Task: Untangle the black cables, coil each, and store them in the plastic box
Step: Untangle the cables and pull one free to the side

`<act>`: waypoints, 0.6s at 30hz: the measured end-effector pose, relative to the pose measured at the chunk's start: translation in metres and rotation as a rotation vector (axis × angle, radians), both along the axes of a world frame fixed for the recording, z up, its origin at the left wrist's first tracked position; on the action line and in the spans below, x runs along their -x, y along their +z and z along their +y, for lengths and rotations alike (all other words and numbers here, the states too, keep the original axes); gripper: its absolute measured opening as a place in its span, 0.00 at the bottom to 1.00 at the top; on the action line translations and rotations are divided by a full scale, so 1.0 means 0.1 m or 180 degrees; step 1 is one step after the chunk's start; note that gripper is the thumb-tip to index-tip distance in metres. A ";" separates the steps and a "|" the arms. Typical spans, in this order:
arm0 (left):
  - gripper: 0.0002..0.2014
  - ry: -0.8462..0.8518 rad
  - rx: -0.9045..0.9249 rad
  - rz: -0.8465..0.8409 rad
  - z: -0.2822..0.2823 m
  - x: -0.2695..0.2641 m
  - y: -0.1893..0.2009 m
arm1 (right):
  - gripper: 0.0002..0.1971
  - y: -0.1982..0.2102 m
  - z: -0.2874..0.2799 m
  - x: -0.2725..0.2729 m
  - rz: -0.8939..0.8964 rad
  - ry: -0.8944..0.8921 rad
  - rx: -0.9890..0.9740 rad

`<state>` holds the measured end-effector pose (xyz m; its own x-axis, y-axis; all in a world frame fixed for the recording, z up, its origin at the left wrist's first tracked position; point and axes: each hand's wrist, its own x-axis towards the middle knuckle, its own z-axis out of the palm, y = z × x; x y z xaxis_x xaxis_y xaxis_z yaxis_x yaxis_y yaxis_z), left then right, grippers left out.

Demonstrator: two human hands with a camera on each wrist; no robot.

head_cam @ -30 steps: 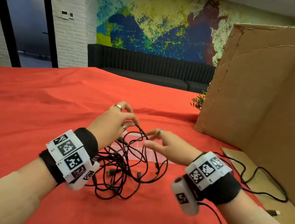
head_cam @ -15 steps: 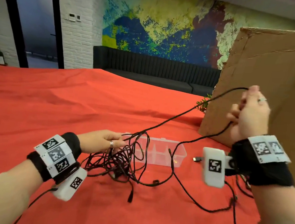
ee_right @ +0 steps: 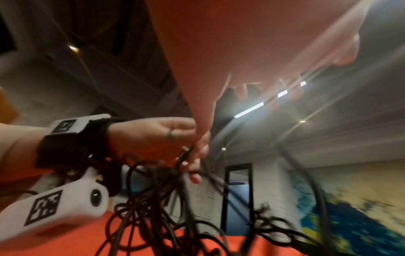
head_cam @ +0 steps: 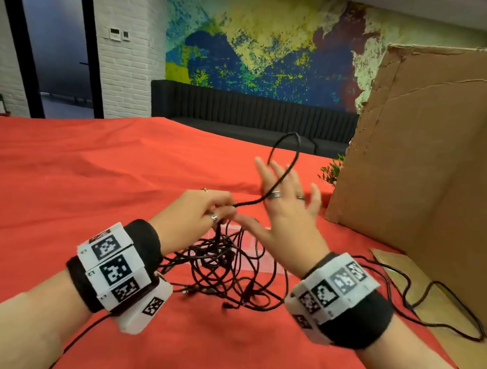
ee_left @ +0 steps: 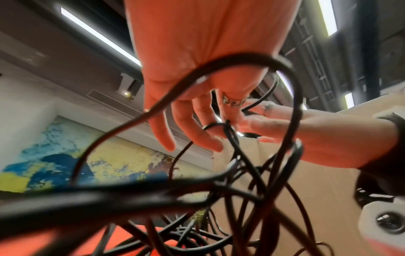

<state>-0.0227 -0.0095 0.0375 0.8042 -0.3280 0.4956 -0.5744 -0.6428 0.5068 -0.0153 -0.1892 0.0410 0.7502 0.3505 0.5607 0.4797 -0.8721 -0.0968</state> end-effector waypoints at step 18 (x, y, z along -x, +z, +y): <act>0.33 -0.0506 0.0142 0.1455 -0.04 0.03 -0.29 | 0.13 0.56 0.01 0.05 0.0655 0.1638 -0.2970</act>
<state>-0.0259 -0.0131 0.0082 0.8845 -0.4510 0.1196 -0.3759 -0.5369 0.7553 -0.0206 -0.1887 0.0969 0.7452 0.1507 0.6496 0.6657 -0.1119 -0.7378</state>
